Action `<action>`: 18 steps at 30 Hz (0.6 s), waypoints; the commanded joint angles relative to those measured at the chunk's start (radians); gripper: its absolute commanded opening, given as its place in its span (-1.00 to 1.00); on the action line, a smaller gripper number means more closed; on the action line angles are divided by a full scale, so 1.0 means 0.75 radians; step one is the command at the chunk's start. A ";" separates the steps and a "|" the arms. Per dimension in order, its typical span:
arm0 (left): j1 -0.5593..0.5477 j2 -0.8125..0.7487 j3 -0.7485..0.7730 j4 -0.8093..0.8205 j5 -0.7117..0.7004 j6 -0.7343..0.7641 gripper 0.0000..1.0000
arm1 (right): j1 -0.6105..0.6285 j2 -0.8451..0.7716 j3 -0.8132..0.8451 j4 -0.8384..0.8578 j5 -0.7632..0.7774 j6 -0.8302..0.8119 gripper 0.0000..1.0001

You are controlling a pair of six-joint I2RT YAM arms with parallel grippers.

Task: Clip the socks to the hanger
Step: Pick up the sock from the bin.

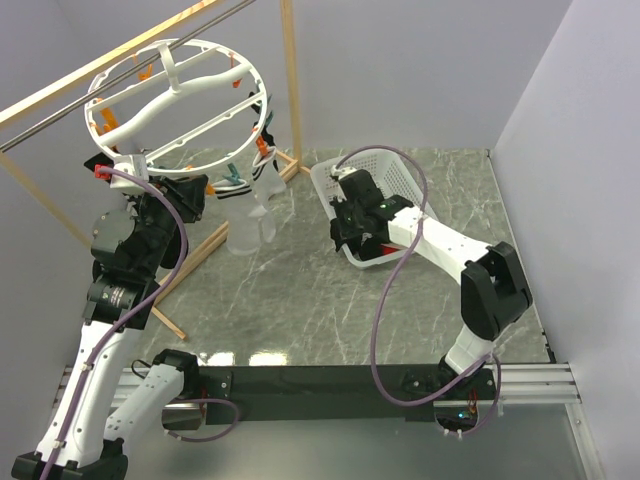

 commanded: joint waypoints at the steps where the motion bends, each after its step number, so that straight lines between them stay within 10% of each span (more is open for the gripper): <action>1: -0.004 -0.014 0.040 0.048 0.005 0.011 -0.74 | -0.038 -0.086 -0.020 0.035 0.001 0.030 -1.00; 18: -0.004 -0.024 0.025 0.056 0.005 -0.020 -0.75 | -0.089 -0.146 -0.184 0.158 -0.244 0.112 -1.00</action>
